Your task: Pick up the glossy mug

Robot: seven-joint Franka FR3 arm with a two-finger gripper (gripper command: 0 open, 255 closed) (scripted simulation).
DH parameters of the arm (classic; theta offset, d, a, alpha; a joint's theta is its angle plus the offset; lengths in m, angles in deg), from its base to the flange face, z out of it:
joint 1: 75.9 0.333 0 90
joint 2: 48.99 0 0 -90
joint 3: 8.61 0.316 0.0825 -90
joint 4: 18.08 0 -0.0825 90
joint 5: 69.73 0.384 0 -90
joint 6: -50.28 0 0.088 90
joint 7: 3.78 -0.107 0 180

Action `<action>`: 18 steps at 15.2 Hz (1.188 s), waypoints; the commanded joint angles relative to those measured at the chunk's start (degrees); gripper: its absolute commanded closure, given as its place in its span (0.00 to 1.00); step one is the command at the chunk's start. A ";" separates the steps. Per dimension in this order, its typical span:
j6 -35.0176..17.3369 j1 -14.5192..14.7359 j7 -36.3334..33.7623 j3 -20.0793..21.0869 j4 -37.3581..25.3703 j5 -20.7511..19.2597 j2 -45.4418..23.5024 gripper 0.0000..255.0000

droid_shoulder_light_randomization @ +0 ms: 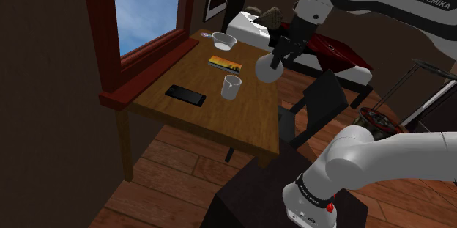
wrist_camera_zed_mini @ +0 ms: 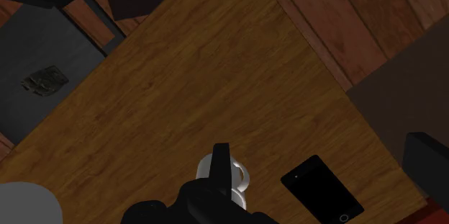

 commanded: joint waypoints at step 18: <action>-21.34 -1.83 10.05 -8.08 -6.17 -0.81 -31.20 0.00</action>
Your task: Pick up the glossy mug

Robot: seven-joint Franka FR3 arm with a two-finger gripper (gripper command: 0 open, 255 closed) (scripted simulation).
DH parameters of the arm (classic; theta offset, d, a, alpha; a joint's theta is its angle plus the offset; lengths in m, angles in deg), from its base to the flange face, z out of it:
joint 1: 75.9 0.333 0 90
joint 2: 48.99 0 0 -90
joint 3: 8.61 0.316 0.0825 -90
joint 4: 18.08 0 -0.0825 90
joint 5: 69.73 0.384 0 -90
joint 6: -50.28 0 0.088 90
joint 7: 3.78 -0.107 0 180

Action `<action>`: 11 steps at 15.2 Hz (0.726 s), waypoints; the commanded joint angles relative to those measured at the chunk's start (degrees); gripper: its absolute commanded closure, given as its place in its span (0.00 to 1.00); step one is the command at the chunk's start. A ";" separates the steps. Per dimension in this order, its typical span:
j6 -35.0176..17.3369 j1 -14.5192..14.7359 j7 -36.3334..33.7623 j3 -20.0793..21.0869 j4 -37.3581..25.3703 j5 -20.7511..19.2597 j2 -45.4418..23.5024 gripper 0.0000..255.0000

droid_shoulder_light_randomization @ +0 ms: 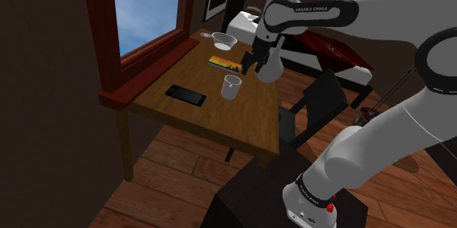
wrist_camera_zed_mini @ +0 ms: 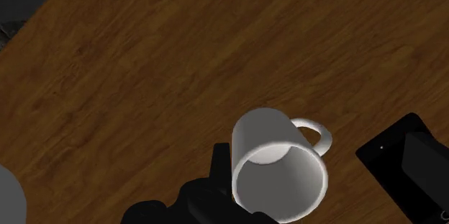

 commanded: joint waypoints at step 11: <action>-7.76 -1.60 6.04 -2.55 -10.40 3.62 -20.49 0.00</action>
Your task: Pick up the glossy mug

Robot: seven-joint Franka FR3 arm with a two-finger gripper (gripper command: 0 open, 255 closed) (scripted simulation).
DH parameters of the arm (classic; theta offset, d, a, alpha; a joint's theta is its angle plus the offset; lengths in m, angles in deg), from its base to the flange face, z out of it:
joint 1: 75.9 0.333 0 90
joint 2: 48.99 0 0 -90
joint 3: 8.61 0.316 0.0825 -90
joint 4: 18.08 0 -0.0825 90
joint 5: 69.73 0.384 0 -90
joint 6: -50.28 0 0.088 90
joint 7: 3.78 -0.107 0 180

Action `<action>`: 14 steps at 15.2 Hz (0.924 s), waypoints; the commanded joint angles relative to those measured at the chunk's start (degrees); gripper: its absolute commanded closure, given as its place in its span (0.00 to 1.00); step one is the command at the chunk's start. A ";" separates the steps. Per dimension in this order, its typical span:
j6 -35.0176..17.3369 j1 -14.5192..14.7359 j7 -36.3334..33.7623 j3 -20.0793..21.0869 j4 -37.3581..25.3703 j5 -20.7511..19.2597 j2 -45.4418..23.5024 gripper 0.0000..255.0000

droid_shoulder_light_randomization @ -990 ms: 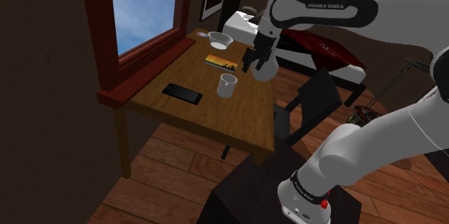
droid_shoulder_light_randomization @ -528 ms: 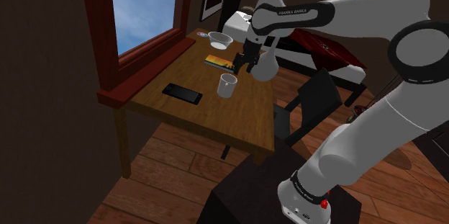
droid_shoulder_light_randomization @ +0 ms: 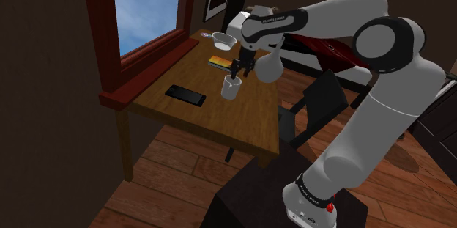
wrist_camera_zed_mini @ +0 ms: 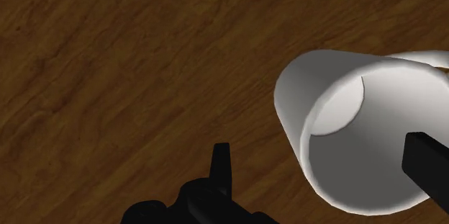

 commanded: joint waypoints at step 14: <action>-4.69 -0.14 0.78 0.08 2.12 0.84 -2.65 1.00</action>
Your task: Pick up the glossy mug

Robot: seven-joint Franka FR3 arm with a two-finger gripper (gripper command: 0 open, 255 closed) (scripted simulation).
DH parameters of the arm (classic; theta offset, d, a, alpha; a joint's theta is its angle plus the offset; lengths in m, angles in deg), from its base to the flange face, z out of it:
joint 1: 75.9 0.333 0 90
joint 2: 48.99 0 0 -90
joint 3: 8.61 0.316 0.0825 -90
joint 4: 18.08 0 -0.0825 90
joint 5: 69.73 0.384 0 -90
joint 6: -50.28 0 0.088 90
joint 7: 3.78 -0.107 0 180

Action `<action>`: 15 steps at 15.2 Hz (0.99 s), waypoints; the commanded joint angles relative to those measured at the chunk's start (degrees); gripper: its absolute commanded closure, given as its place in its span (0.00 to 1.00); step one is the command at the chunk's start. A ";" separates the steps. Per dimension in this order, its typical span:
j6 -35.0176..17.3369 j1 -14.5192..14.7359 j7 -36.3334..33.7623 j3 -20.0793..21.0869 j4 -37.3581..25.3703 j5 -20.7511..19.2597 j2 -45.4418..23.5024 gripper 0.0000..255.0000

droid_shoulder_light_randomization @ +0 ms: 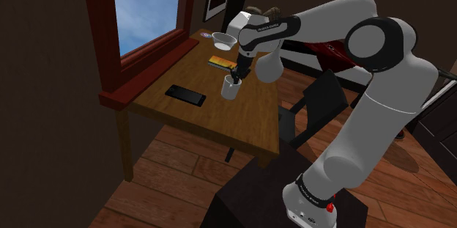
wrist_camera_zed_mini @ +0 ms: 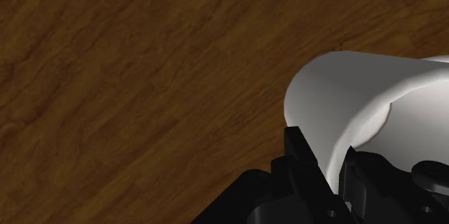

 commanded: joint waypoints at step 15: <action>8.64 0.16 -1.13 -0.14 -5.01 -1.22 3.74 1.00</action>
